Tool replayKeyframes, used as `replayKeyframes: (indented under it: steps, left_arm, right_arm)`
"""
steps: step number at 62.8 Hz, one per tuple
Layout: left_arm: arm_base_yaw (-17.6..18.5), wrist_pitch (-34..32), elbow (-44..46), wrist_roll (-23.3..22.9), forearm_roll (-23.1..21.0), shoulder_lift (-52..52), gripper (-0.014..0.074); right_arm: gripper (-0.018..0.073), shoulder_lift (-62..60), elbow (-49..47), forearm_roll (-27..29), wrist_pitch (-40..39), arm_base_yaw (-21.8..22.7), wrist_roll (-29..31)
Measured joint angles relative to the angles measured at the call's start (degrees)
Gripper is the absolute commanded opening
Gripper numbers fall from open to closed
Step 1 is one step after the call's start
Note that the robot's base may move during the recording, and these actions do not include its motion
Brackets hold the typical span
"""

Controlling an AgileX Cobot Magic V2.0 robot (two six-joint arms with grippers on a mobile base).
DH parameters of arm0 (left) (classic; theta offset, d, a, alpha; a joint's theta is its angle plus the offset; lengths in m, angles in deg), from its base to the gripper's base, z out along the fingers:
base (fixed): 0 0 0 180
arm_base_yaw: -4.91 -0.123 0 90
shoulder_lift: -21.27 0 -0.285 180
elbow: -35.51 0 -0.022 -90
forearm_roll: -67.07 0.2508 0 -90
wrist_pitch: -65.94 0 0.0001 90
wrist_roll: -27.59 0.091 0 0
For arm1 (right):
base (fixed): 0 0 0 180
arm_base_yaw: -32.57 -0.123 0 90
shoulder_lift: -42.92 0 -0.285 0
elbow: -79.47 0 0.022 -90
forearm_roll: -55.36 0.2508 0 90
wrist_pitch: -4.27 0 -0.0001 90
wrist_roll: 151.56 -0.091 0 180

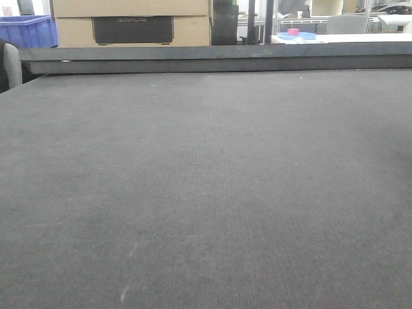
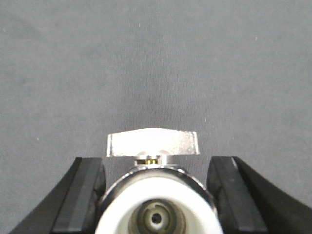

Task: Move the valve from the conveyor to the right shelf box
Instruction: 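Drive the base away from the conveyor holding both valves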

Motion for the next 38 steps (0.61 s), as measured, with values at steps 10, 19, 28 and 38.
replayKeyframes:
  steps: [10,19,28,38]
  left_arm:
    - [0.0,-3.17,0.0,0.0,0.0,0.0,-0.0111]
    - [0.0,-3.59,0.0,0.0,0.0,0.0,-0.0111]
    - [0.0,-3.59,0.0,0.0,0.0,0.0,-0.0111]
    - [0.0,-3.59,0.0,0.0,0.0,0.0,-0.0111]
  right_arm:
    - [-0.0162,0.0,0.0,0.0,-3.03,0.0,0.0]
    - [-0.0162,0.0,0.0,0.0,-6.04,0.0,0.0]
    - [-0.0162,0.0,0.0,0.08,-10.41,0.0,0.0]
    - [-0.0162,0.0,0.0,0.08,-14.8,0.0,0.0]
